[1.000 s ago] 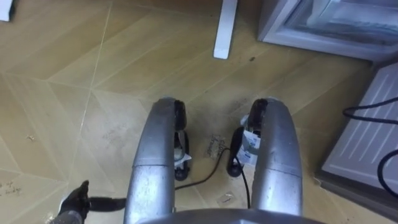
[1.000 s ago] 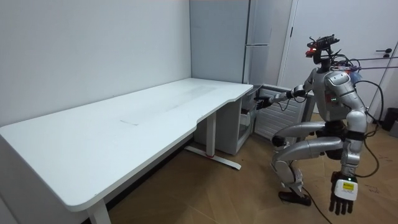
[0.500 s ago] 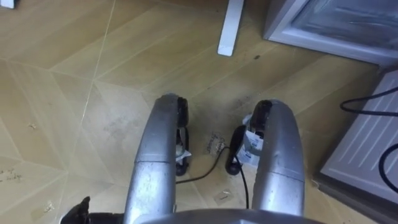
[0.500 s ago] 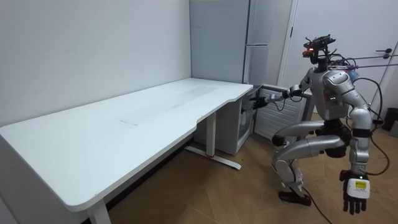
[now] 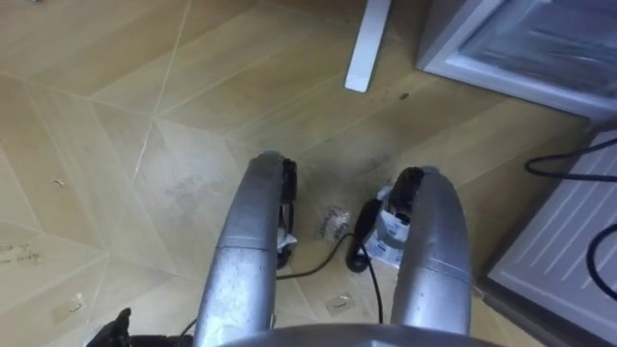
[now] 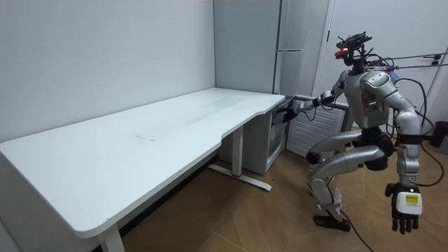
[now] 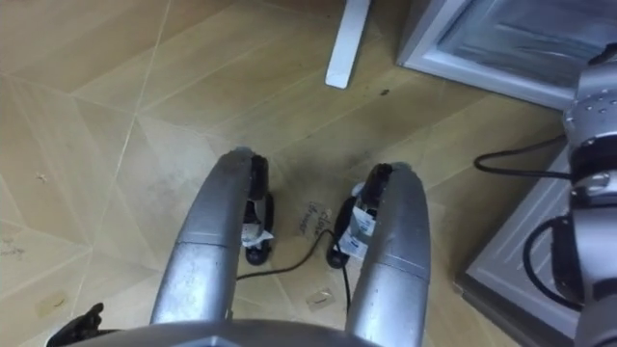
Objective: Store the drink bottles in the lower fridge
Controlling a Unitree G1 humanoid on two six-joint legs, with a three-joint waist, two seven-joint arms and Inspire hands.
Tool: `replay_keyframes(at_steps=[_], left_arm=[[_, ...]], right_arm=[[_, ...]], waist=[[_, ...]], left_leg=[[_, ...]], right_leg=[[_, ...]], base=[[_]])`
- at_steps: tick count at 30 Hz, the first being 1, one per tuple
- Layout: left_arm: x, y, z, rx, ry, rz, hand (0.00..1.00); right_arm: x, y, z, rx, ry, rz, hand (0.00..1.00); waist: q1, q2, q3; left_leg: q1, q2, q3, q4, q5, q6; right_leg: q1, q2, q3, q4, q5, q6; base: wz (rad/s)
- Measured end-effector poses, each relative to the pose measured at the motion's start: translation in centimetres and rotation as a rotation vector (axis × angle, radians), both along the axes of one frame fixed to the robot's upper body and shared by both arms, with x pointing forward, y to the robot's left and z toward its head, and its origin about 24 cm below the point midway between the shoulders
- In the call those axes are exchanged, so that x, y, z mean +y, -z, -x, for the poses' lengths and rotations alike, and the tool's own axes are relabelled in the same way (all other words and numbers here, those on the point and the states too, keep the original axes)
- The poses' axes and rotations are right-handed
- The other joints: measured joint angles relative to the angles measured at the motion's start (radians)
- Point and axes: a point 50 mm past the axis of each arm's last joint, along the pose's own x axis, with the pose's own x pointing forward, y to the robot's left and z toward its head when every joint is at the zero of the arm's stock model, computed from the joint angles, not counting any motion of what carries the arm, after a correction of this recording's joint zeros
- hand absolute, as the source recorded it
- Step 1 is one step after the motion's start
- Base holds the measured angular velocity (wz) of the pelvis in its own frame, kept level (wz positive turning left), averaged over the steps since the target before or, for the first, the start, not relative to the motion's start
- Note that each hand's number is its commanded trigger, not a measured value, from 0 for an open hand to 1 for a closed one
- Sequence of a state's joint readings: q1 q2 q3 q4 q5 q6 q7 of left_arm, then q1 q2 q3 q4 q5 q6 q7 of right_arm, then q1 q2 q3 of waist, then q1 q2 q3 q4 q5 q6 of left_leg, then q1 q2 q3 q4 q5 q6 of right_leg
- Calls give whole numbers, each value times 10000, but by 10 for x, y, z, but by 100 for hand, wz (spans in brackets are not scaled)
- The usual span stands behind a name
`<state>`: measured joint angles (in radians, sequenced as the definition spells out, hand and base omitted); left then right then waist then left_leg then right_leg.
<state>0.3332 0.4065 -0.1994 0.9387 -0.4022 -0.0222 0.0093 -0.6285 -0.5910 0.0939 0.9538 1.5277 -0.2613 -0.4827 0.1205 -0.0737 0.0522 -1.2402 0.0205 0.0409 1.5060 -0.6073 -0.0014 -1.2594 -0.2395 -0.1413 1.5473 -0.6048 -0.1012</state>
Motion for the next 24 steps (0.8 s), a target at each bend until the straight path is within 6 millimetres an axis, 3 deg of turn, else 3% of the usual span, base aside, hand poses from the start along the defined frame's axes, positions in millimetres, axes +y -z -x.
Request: replay_keyframes(at_steps=[9,15,18,20,24], left_arm=[[-6,-2,-7,-438,287,145,0],[-9,-2,-8,-512,468,260,0],[-9,-2,-13,-645,531,330,0],[-9,-3,-16,-729,640,379,0],[-5,-1,-23,-588,737,305,0]], right_arm=[[-1,0,0,38,37,-11,0],[5,6,-2,262,-607,-78,0],[4,23,6,785,-927,-188,0],[3,37,16,1077,-1320,-94,0],[-2,61,33,1625,-2210,355,0]], waist=[[179,55,-8],[240,128,1],[245,187,11],[319,279,15],[281,283,24]], left_leg=[[469,-163,-79,-636,213,-151],[1508,-197,-162,-2141,799,-142],[2324,-340,-385,-3083,1139,-176],[2792,-339,-564,-3653,1305,-223],[3597,-336,-584,-4551,1554,-192]], right_leg=[[467,-40,-91,-493,33,-15],[1579,-8,-405,-1931,531,-7],[2561,4,-732,-2880,771,54],[3112,163,-940,-3569,969,113],[3965,183,-1160,-4449,1157,169]], base=[[4],[6],[16],[7],[6]])
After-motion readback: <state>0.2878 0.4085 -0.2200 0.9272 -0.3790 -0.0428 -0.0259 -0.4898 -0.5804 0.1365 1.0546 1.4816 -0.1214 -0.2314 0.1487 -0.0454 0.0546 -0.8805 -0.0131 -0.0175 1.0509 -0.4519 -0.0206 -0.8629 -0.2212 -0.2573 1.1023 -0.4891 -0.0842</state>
